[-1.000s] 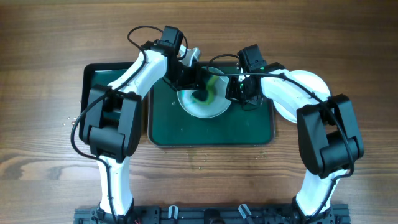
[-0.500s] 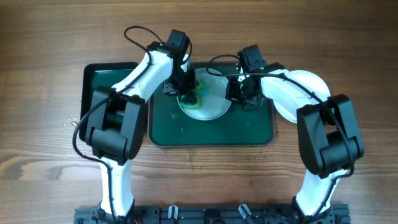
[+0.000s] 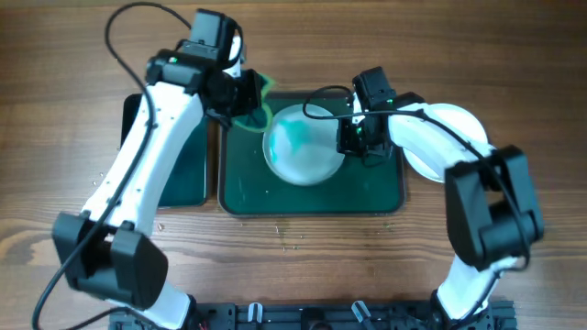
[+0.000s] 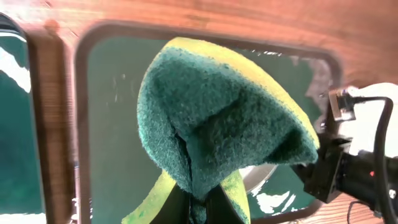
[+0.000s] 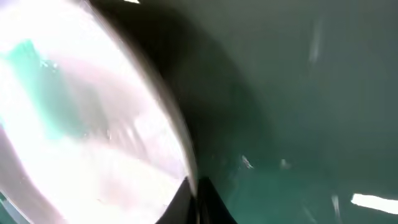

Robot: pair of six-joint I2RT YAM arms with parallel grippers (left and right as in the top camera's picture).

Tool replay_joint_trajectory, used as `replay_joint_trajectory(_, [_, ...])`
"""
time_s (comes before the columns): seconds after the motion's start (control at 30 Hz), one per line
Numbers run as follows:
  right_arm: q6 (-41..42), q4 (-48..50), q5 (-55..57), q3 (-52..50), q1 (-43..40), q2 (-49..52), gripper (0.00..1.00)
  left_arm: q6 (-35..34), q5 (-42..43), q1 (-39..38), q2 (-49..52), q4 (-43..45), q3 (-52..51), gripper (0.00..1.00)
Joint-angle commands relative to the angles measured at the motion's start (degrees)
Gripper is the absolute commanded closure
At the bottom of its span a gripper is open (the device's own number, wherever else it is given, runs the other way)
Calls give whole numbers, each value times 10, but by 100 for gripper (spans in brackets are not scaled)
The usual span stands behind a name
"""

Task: Clean dirty plates on tray and stack at the side
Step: 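Lift the plate with the right gripper and tilt it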

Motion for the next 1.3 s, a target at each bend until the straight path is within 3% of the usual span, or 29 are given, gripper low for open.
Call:
replay_joint_trajectory(0.0, [-12,-27,100,0,10,-95,96,-8,-27,5,9,-10,1,96])
replay_joint_trajectory(0.33, [37,-113,554,0,141,-248,96,-10,-44,5,11,-14,0,96])
replay_joint_trajectory(0.7, [-31,-120,929,0,278,-261,96,-9,-44,5,11,-18,0,96])
replay_joint_trajectory(0.9, [-88,-87,992,0,303,-261,96,-10,-44,5,11,-19,0,96])
replay_joint_trajectory(1.27, [-92,-67,945,0,299,-261,96,-10,-44,5,11,-20,0,96])
